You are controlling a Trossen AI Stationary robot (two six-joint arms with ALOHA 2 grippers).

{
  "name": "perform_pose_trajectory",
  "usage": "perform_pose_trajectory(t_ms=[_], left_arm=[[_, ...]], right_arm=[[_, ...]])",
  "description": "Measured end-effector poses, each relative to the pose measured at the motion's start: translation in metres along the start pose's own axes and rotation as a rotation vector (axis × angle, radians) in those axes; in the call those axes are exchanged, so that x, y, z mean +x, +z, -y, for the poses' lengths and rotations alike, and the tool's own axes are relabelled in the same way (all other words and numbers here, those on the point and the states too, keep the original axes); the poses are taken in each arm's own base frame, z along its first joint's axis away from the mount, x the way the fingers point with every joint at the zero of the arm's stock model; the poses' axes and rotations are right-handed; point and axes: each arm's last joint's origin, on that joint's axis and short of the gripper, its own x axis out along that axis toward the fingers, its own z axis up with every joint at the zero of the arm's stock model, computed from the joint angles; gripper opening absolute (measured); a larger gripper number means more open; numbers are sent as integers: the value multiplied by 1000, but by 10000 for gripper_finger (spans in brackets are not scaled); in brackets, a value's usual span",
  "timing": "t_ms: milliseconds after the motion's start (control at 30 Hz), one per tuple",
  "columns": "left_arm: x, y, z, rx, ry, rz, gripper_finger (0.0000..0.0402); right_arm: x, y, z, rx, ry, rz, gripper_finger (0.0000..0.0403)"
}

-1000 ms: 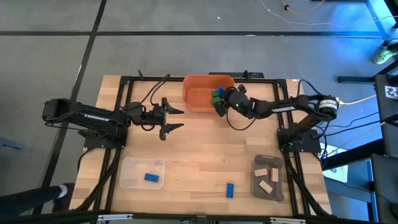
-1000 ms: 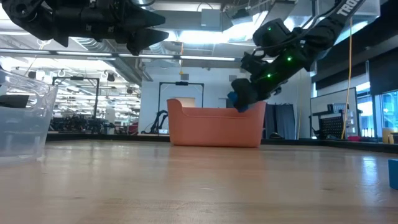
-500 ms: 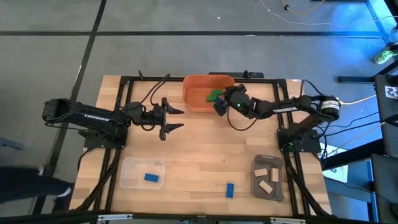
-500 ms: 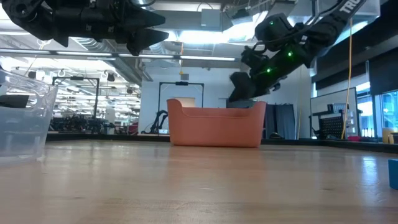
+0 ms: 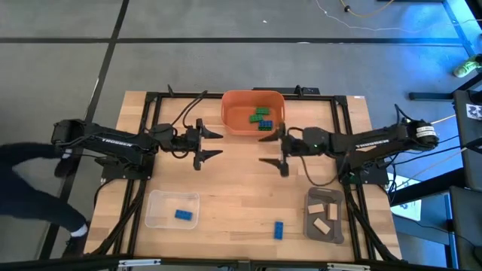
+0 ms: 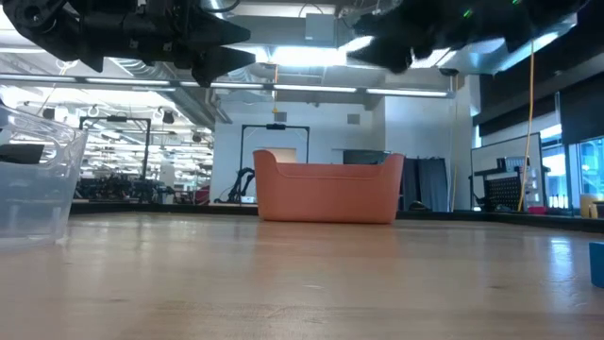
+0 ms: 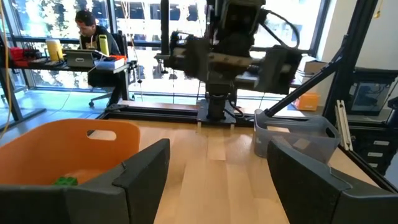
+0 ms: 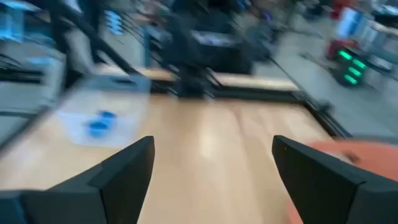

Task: Sort & place blocks by color
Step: Put the blue 8 stud game piece into the white transparent bin

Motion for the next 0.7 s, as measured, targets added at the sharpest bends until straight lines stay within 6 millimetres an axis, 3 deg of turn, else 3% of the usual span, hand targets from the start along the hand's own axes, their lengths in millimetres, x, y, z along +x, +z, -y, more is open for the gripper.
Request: perform_pose_trajectory(t_ms=[200,700], left_arm=[[0,0,0,-1,0,1,261],[0,0,0,-1,0,1,261]], right_arm=[[-8,6,-17,-27,14,34,327],[-8,6,-18,-69,-10,35,328]])
